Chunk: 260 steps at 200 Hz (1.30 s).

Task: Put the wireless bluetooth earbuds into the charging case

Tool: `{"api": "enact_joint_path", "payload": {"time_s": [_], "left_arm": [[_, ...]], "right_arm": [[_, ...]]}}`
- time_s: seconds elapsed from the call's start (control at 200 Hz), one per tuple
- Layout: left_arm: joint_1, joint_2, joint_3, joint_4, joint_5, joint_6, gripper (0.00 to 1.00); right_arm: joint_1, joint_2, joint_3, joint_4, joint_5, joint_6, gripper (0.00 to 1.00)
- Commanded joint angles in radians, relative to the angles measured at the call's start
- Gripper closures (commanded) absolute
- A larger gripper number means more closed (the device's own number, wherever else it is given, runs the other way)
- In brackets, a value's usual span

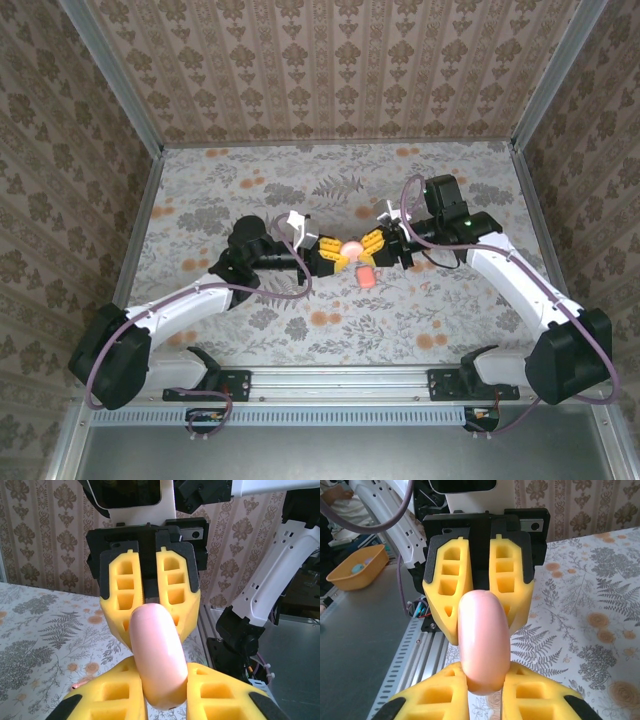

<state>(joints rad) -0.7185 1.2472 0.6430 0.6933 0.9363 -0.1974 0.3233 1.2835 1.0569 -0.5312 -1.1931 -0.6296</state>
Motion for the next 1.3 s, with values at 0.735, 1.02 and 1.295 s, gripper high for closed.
{"api": "enact_joint_path", "payload": {"time_s": [0.735,1.02,1.295], "left_arm": [[-0.054,-0.117,0.202,-0.850,-0.239,0.657,0.42],[-0.073,-0.103,0.203,-0.823,-0.228,0.642,0.46],[-0.083,-0.091,0.203,-0.792,-0.216,0.619,0.55]], "right_arm": [[0.215,-0.103,0.044,-0.130,0.538,-0.250,0.89],[0.248,-0.091,0.043,-0.114,0.541,-0.243,0.89],[0.269,-0.079,0.039,-0.097,0.543,-0.237,0.89]]}}
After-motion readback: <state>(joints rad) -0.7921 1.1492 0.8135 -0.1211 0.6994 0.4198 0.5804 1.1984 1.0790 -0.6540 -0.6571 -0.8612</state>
